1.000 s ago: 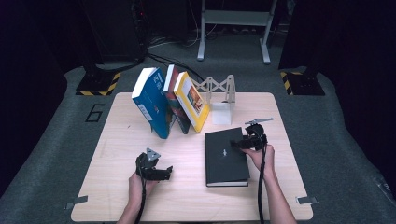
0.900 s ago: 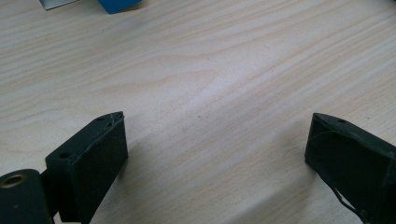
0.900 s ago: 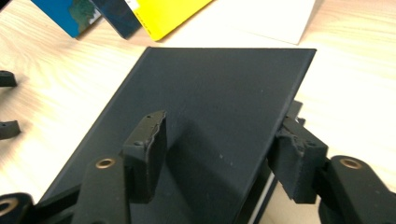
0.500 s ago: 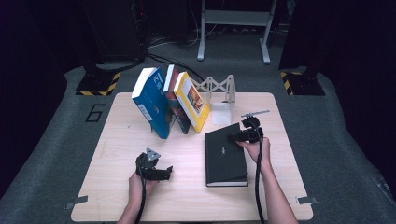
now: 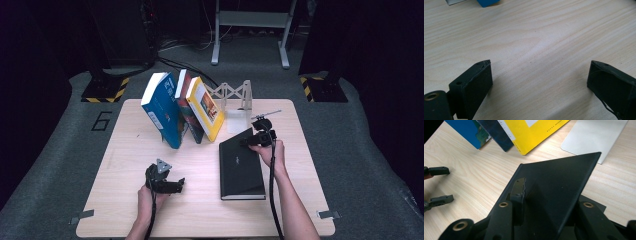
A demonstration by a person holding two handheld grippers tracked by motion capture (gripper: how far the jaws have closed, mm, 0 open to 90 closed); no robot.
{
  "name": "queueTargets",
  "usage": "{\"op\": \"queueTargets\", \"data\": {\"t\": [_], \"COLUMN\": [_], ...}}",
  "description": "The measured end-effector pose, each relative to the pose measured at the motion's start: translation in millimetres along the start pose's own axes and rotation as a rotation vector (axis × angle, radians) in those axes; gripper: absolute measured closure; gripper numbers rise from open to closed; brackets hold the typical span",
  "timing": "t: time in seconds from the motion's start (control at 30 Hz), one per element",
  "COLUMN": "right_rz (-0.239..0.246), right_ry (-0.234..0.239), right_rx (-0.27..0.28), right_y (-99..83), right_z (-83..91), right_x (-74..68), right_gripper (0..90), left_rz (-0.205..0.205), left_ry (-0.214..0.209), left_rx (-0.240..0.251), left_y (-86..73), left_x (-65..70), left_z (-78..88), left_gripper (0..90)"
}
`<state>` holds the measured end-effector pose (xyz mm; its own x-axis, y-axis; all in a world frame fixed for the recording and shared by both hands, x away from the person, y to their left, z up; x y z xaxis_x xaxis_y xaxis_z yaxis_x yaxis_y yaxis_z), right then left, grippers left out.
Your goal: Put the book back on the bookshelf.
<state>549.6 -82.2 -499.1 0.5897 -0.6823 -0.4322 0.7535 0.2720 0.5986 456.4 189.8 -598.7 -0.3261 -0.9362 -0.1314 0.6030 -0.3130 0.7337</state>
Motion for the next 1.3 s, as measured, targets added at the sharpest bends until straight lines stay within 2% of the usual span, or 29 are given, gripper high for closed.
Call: {"op": "queueTargets", "data": {"t": [0.37, 0.6, 0.7, 0.77, 1.07, 1.3], "right_rz": [0.050, 0.070, 0.056, 0.067, 0.090, 0.056], "right_ry": [-0.049, -0.099, -0.108, -0.117, -0.169, -0.150], "right_rx": [-0.057, -0.089, -0.104, -0.117, -0.150, -0.152], "right_y": [6.6, 7.9, 6.6, 7.3, 16.6, 16.6], "right_z": [0.6, 11.6, 16.9, 19.3, 23.1, 23.6], "right_x": [-7.3, -0.2, 3.1, 5.8, 11.0, 15.6], "right_gripper": [65.5, 65.5, 65.6, 65.6, 65.7, 63.0], "left_rz": [-0.002, -0.002, -0.002, -0.002, 0.000, 0.000], "left_ry": [0.002, 0.004, 0.004, 0.004, 0.003, 0.003], "left_rx": [0.002, 0.002, 0.003, 0.002, 0.003, 0.003], "left_y": [-0.1, -0.3, -0.3, -0.3, -0.3, -0.3], "left_x": [-0.4, -0.5, -0.5, -0.5, -0.4, -0.4], "left_z": [0.3, 0.5, 0.5, 0.5, 0.5, 0.5], "left_gripper": [6.4, 6.6, 6.6, 6.6, 6.7, 6.7]}}
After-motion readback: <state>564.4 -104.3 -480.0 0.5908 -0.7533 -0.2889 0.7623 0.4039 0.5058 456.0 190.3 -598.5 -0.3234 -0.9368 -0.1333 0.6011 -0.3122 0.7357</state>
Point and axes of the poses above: each handheld gripper's, and its own axes: z roughly backward along the jaws, y roughly out of its top, x roughly to its right, the point moved 10 cm from there along -z, roughly forward along the jaws, and after that the axes turned 11 degrees about y, right-handed, at the moved point
